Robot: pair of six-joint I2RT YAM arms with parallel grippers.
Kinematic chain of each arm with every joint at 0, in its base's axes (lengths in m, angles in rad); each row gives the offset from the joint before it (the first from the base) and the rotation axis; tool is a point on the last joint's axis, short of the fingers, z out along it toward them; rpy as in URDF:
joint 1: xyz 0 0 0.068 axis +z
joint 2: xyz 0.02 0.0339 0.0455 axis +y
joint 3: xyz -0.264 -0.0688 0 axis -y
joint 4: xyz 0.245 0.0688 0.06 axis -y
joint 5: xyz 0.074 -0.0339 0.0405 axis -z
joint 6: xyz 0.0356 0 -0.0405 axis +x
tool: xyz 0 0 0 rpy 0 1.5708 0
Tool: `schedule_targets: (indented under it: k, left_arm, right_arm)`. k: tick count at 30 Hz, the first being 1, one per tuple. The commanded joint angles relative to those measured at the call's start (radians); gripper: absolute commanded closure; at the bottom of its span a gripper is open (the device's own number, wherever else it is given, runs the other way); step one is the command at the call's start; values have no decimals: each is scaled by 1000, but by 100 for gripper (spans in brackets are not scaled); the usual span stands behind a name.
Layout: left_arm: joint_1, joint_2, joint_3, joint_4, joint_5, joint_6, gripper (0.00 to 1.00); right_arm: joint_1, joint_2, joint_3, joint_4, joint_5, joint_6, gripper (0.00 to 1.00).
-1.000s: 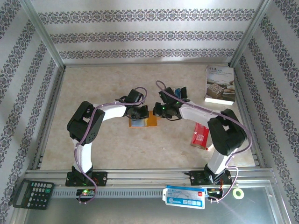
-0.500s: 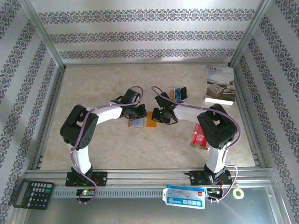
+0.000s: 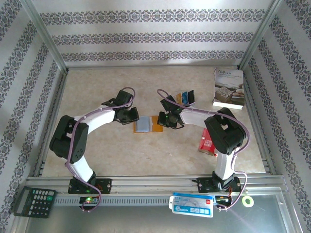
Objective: Take the credit cards out of the card holder
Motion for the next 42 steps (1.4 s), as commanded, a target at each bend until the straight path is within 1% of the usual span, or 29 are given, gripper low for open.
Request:
schedule_targets:
  k: [1, 5, 8, 11, 13, 22, 25, 32, 38, 42]
  left_arm:
    - [-17, 33, 41, -87, 9, 56, 86]
    - [-27, 59, 58, -95, 7, 67, 85]
    - [-32, 72, 67, -109, -22, 78, 85]
    - [-32, 80, 69, -116, -38, 84, 83]
    - [-33, 87, 69, -113, -37, 87, 81]
    - [-51, 126, 86, -100, -12, 89, 81]
    - [-54, 131, 87, -89, 11, 88, 83]
    - [-55, 129, 82, -33, 107, 71, 83]
    - [-54, 130, 78, 7, 167, 55, 79]
    - [-55, 118, 77, 23, 185, 42, 77]
  right_arm:
    - [7, 37, 4, -48, 31, -4, 97]
    - [8, 37, 6, -49, 30, -5, 97]
    - [8, 36, 8, -49, 26, -8, 98]
    - [9, 35, 9, -51, 26, -9, 98]
    - [9, 35, 8, -50, 27, -9, 98]
    - [11, 41, 12, -49, 25, -7, 97]
    - [10, 44, 13, -50, 24, -7, 98]
    - [10, 48, 11, -46, 18, 0, 98]
    - [10, 52, 12, -43, 18, 0, 98]
    - [10, 52, 11, -43, 17, 0, 98]
